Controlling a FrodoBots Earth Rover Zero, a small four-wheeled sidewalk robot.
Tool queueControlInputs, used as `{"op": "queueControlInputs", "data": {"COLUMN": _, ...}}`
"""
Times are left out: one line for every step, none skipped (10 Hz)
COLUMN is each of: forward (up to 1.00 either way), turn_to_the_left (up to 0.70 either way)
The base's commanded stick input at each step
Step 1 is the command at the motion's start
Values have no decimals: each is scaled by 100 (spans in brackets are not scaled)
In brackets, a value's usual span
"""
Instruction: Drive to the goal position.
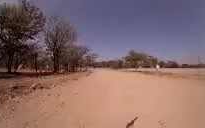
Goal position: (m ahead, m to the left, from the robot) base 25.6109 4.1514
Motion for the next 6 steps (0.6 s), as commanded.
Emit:
{"op": "queueControlInputs", "data": {"forward": 100, "turn_to_the_left": 0}}
{"op": "queueControlInputs", "data": {"forward": 100, "turn_to_the_left": 0}}
{"op": "queueControlInputs", "data": {"forward": 100, "turn_to_the_left": 0}}
{"op": "queueControlInputs", "data": {"forward": 100, "turn_to_the_left": 0}}
{"op": "queueControlInputs", "data": {"forward": 100, "turn_to_the_left": 0}}
{"op": "queueControlInputs", "data": {"forward": 100, "turn_to_the_left": 0}}
